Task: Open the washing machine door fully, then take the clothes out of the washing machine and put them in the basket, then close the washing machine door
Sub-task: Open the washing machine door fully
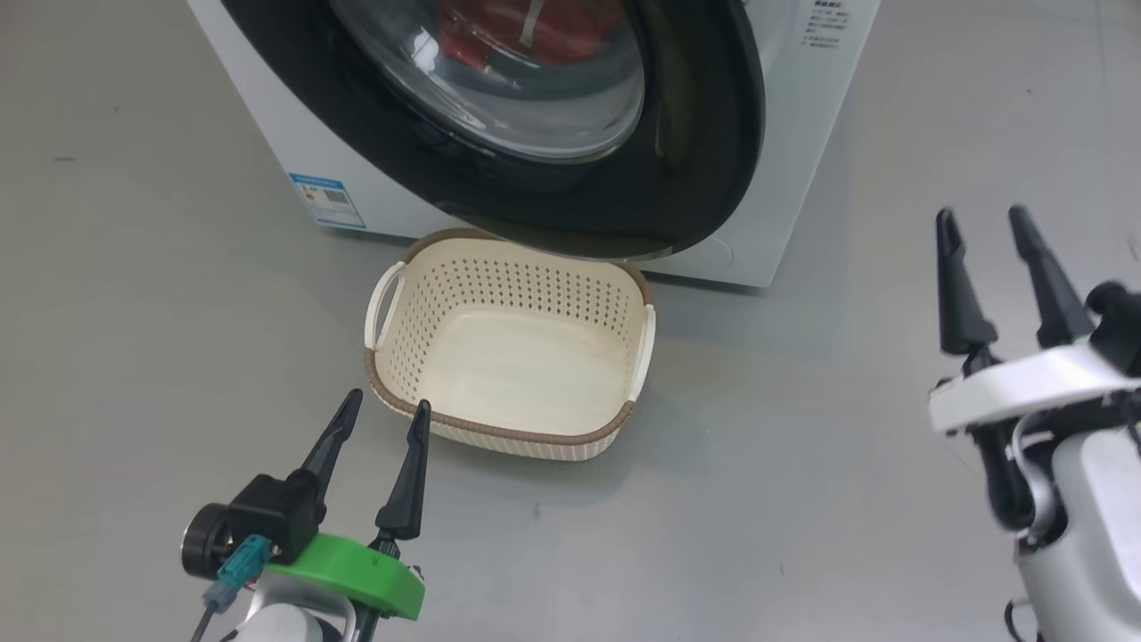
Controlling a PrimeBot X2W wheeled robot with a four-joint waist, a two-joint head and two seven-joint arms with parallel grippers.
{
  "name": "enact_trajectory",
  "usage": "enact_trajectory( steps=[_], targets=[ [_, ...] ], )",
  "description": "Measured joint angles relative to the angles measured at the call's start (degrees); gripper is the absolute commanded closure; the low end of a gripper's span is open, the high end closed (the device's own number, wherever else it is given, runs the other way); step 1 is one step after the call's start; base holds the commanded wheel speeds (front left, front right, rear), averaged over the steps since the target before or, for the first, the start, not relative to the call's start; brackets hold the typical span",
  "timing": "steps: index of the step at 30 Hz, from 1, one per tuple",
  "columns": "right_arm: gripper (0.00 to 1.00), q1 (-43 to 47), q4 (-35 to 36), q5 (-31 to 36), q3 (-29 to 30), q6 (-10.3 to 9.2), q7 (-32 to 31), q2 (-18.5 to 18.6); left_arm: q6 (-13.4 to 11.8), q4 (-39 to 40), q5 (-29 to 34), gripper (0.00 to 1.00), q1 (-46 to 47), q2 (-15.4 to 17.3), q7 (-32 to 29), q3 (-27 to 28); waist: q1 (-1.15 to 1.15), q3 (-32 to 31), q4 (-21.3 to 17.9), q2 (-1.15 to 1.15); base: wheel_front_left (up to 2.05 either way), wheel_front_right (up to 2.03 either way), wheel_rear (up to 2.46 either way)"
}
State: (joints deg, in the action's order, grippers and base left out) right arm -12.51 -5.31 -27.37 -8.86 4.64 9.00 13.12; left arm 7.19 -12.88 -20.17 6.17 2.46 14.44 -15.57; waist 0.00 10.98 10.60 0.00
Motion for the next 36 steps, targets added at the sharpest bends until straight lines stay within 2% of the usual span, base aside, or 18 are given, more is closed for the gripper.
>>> enact_trajectory(
  steps=[9,10,11,13,21,24,31,36],
  targets=[
    [0.0,-8.9,-1.15,-2.77,2.67,0.01,-4.2,1.47,0.0,0.13,-0.71,0.0,2.52,-0.04,0.0,-2.0,0.0,2.91,2.59,0.0,0.0,0.0,0.0],
    [0.7,-9.7,-1.51,-3.56,2.8,0.07,-4.88,1.47,0.0,0.13,-1.07,0.0,2.87,-0.04,0.0,-2.1,0.0,3.17,2.93,0.0,0.0,0.0,0.0],
    [1.0,-10.47,-1.91,-4.35,2.85,0.27,-5.5,1.46,0.0,0.15,-1.38,0.0,3.18,-0.04,0.0,-2.13,0.0,3.46,3.29,0.0,0.0,0.0,0.0],
    [1.0,-12.01,-2.58,-5.43,3.0,0.34,-6.68,1.38,0.0,0.2,-1.69,0.0,3.41,-0.04,0.0,-2.14,0.0,4.03,3.96,0.0,0.0,0.0,0.0],
    [1.0,-18.89,-6.27,-16.61,8.15,0.14,-12.27,-1.6,0.0,0.19,-2.69,0.0,5.05,-0.09,0.0,-3.1,0.0,6.8,6.86,0.0,0.0,0.0,0.0],
    [1.0,-21.18,-7.77,-19.04,9.29,-0.78,-14.72,-1.8,0.0,0.16,-2.86,0.0,5.52,-0.11,0.0,-3.02,0.0,7.63,7.79,0.0,0.0,0.0,0.0],
    [1.0,-26.22,-11.43,-29.27,13.25,-3.25,-21.68,-4.41,0.0,-0.01,-3.38,0.0,6.6,-0.2,0.0,-3.13,0.0,9.18,9.92,0.0,0.0,0.0,0.0],
    [1.0,-29.11,-13.17,-33.93,14.17,-4.08,-25.54,-5.99,0.0,-0.16,-3.54,0.0,6.69,-0.27,0.0,-2.68,0.0,9.51,10.7,0.0,0.0,0.0,0.0]
  ],
)
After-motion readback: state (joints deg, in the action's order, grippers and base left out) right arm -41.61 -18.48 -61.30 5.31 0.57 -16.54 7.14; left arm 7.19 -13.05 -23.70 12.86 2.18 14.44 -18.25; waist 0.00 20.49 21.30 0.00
